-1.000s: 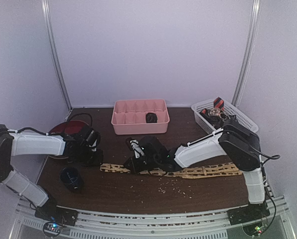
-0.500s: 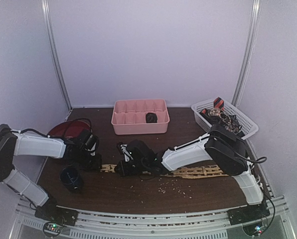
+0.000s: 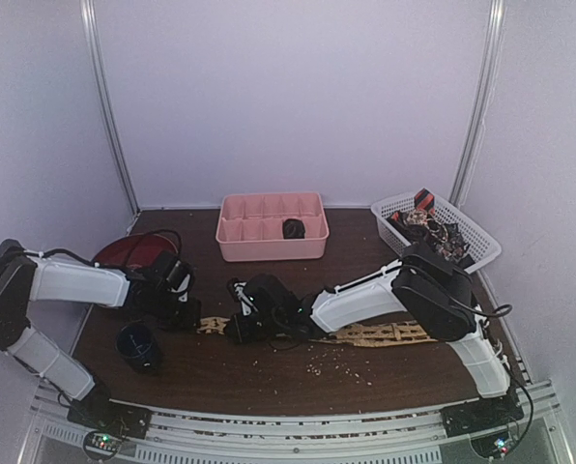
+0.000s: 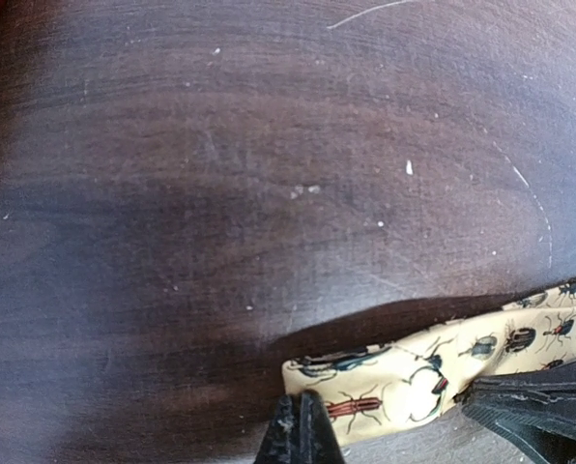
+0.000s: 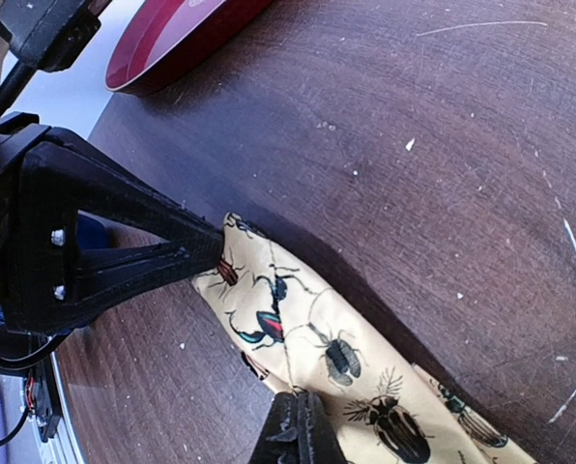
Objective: Roll the ties
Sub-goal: Roll the tie at the center of the board.
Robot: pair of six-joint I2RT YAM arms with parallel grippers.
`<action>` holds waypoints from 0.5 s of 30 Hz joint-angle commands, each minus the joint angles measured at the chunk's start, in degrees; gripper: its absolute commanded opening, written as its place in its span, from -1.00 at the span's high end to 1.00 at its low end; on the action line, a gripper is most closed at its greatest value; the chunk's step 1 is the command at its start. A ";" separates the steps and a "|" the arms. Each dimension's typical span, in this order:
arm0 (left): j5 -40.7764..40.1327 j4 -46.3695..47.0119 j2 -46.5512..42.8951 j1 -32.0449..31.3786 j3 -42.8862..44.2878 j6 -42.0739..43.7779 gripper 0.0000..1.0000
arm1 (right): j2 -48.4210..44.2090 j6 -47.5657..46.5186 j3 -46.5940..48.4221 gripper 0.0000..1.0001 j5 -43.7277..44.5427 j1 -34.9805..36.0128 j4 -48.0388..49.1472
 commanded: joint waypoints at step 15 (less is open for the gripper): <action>-1.48 -2.51 -0.56 0.36 3.57 1.18 1.00 | -1.45 5.63 -0.03 1.00 0.74 -1.22 2.98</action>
